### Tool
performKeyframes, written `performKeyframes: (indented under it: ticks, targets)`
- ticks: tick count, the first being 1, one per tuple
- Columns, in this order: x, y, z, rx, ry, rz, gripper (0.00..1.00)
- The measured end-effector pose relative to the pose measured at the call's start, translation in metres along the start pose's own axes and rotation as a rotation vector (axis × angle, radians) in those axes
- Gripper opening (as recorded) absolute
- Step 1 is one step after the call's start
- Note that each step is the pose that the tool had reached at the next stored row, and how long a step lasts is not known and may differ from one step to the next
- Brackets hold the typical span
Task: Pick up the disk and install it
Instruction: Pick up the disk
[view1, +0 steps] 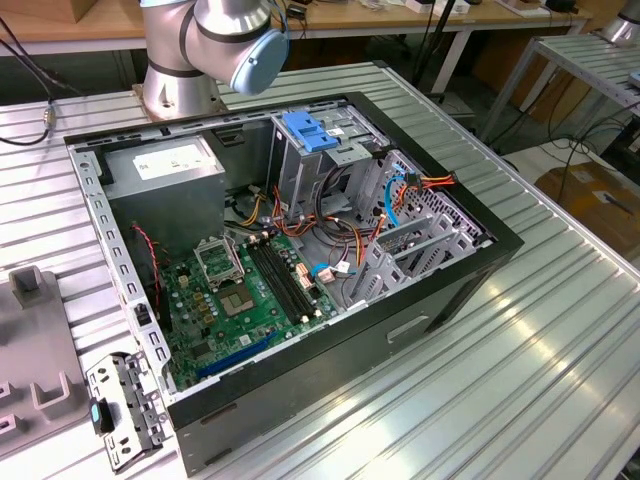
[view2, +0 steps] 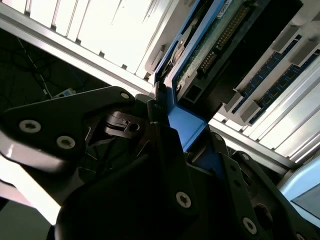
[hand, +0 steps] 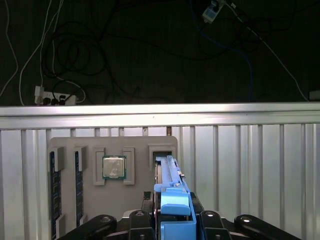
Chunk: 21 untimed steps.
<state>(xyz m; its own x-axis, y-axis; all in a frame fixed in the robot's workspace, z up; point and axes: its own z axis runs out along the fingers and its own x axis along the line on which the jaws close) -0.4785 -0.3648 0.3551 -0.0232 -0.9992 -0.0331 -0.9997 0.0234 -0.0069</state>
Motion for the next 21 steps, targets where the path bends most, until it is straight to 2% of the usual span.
performKeyframes:
  ticks: [21]
  targets:
    - [-0.0006, -0.0001, -0.0178, -0.0002, 0.0001, 0.0, 0.37]
